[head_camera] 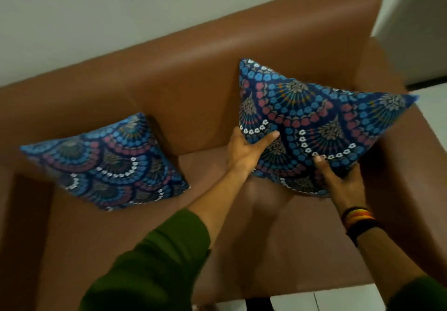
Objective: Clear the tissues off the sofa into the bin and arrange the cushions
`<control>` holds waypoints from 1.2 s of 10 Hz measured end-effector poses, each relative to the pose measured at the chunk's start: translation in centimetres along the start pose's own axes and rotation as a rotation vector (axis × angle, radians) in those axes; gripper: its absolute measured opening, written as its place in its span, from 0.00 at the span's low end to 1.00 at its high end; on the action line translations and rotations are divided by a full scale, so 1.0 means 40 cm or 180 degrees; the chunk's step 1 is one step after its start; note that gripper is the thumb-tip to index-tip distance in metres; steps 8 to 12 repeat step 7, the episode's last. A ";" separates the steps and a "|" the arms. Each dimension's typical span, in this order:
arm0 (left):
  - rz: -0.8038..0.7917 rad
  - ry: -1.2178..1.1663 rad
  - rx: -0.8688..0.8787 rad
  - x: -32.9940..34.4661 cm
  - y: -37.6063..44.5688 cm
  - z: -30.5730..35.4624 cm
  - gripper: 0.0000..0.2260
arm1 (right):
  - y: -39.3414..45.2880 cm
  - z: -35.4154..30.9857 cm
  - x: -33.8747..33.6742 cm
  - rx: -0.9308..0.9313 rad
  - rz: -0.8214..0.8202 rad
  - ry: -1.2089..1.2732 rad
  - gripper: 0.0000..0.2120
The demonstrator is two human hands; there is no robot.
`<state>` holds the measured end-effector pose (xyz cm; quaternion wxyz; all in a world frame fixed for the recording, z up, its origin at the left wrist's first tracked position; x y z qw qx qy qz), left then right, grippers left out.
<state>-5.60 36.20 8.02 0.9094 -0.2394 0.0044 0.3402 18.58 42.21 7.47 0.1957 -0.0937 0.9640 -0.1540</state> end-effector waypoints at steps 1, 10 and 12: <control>0.0413 -0.0209 -0.0146 -0.154 -0.030 -0.042 0.40 | -0.005 -0.041 0.133 -0.0163 -0.0427 -0.0069 0.26; 0.1360 0.1090 0.0833 -0.476 -0.141 -0.090 0.38 | -0.149 -0.022 0.397 -0.0843 -0.1005 -0.1104 0.47; 0.1360 0.1090 0.0833 -0.476 -0.141 -0.090 0.38 | -0.149 -0.022 0.397 -0.0843 -0.1005 -0.1104 0.47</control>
Point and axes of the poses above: each hand's wrist, its own y-axis towards the middle knuckle, its own x-axis out of the palm, z = x × y, the point moved 5 cm from there along y, towards the middle knuckle, and after that the axes turned 10 degrees about -y, right-handed, at the moved point
